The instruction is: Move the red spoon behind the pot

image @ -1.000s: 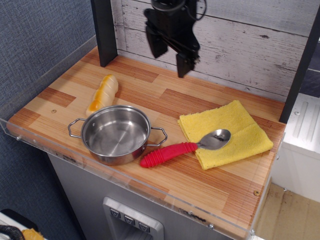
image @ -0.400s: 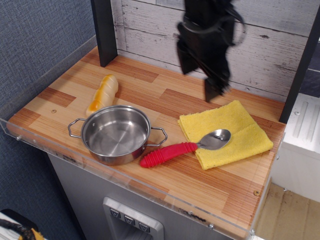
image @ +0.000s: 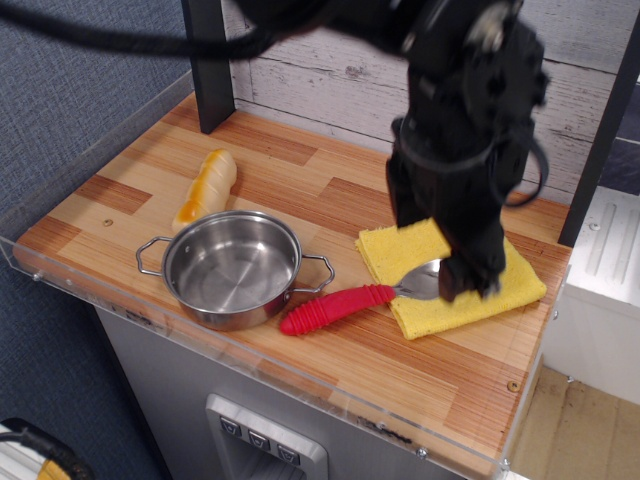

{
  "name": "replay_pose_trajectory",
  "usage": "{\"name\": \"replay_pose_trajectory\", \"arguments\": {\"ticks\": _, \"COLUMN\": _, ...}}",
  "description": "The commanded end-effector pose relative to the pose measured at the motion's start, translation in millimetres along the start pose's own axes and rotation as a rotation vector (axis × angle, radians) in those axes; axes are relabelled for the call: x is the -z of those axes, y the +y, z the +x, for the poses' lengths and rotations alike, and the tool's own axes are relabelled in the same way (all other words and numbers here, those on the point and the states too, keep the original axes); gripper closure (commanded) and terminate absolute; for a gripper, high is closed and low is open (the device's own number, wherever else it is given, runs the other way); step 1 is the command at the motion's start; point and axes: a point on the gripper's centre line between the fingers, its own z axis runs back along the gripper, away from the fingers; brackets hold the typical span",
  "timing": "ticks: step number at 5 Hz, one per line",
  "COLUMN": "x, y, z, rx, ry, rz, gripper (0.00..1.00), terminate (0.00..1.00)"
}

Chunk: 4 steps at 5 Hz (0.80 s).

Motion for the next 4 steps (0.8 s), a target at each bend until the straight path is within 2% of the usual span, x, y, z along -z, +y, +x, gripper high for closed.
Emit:
{"name": "replay_pose_trajectory", "arguments": {"ticks": 1, "x": 21.7, "y": 1.1, "z": -29.6, "rx": -0.067, "ry": 0.079, "rz": 0.032, "gripper": 0.00, "terminate": 0.00}}
{"name": "replay_pose_trajectory", "arguments": {"ticks": 3, "x": 42.4, "y": 50.3, "z": -40.0, "rx": -0.203, "ry": 0.132, "rz": 0.024, "gripper": 0.00, "terminate": 0.00}}
{"name": "replay_pose_trajectory", "arguments": {"ticks": 4, "x": 59.2, "y": 56.4, "z": -46.8, "rx": -0.228, "ry": 0.172, "rz": 0.014, "gripper": 0.00, "terminate": 0.00}}
